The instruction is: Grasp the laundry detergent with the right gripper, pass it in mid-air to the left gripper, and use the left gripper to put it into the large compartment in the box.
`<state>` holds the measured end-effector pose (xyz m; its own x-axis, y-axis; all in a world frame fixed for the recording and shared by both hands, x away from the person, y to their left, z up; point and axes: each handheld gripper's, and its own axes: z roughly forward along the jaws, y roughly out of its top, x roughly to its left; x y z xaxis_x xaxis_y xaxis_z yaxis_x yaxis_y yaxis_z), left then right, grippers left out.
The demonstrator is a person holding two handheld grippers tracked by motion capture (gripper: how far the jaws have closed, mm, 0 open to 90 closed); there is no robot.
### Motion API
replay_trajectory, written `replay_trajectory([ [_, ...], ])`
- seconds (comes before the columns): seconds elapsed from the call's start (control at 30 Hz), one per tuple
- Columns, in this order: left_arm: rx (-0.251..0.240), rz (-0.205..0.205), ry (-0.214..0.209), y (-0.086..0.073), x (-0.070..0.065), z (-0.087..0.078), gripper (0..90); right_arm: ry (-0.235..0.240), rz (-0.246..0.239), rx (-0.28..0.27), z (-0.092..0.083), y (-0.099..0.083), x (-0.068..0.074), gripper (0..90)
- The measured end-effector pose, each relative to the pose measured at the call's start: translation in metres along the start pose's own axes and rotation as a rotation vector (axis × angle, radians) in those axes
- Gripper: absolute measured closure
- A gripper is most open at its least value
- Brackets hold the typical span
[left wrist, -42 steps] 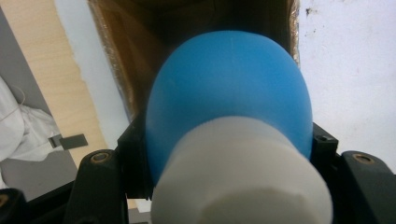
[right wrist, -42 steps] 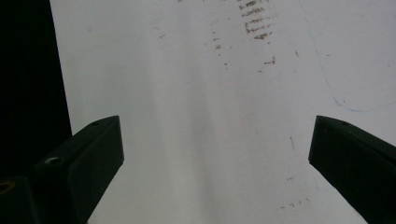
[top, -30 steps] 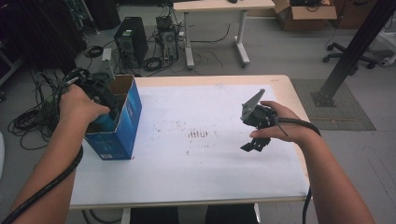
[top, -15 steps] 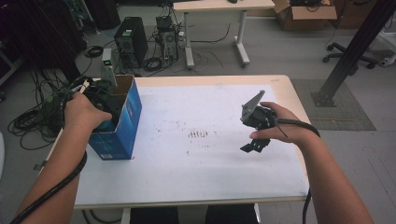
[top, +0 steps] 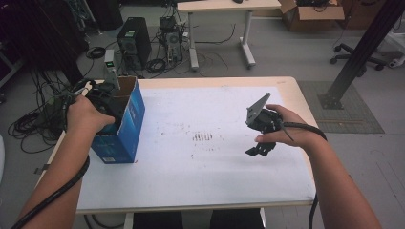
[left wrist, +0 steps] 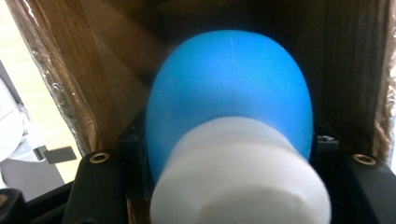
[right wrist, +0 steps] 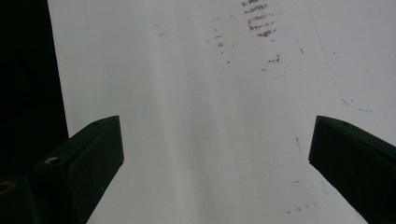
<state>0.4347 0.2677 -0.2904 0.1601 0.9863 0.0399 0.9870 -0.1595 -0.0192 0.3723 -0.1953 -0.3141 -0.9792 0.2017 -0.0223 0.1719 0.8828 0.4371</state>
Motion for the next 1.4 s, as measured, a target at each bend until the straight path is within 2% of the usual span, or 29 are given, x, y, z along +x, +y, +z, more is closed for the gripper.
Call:
replay_trajectory([
  [0.23,-0.007,-0.008,-0.003,0.0,0.001,-0.001,37.1,0.0,0.007,0.001,0.0,-0.003,-0.001,3.4],
  [0.4,-0.03,-0.012,0.001,0.0,0.002,-0.006,35.2,-0.003,0.009,-0.001,0.0,-0.004,-0.001,3.4],
  [0.83,-0.027,-0.023,-0.009,0.0,0.002,-0.009,31.8,-0.003,0.011,-0.002,0.0,-0.007,-0.001,3.4],
  [1.4,-0.063,-0.037,-0.005,-0.007,0.004,-0.031,25.1,-0.006,0.007,-0.009,-0.003,-0.006,-0.001,3.4],
])
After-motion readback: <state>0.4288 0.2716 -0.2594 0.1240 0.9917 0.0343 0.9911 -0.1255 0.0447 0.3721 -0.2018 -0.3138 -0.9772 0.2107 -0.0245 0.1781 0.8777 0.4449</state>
